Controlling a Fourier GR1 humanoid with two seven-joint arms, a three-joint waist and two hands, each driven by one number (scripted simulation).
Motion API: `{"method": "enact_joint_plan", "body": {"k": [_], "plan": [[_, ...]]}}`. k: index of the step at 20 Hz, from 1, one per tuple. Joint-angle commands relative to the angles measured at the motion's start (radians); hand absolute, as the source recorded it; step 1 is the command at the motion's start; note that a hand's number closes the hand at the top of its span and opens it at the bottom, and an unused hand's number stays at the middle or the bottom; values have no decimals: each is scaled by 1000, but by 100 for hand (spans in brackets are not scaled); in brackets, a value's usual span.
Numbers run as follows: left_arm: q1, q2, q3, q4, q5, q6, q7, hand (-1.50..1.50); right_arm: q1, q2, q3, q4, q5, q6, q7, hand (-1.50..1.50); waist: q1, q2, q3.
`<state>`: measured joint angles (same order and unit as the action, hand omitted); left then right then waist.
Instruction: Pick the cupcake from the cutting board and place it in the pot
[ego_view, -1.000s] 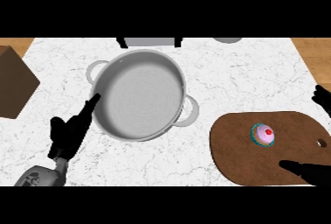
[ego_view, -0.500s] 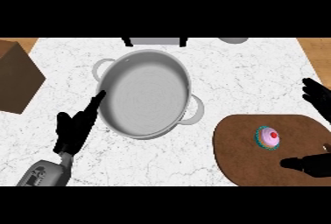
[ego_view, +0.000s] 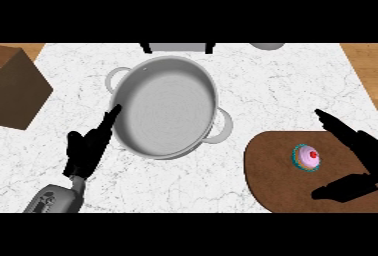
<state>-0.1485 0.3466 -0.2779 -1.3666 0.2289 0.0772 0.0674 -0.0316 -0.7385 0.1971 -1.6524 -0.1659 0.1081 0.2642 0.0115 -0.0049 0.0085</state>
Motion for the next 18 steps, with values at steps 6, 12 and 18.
{"method": "enact_joint_plan", "body": {"k": [6,12,18], "plan": [[-13,-45,6,98,-24,-62,7,0,-24,46,-88,224,74,54,-212,-150,-14,7,-8],[71,-42,12,-53,-18,-50,64,0,17,104,-126,289,5,143,-348,-150,-9,4,-8],[44,-95,-3,-3,-60,-33,60,0,-56,150,-173,460,-57,256,-461,-150,-5,8,-7]]}}
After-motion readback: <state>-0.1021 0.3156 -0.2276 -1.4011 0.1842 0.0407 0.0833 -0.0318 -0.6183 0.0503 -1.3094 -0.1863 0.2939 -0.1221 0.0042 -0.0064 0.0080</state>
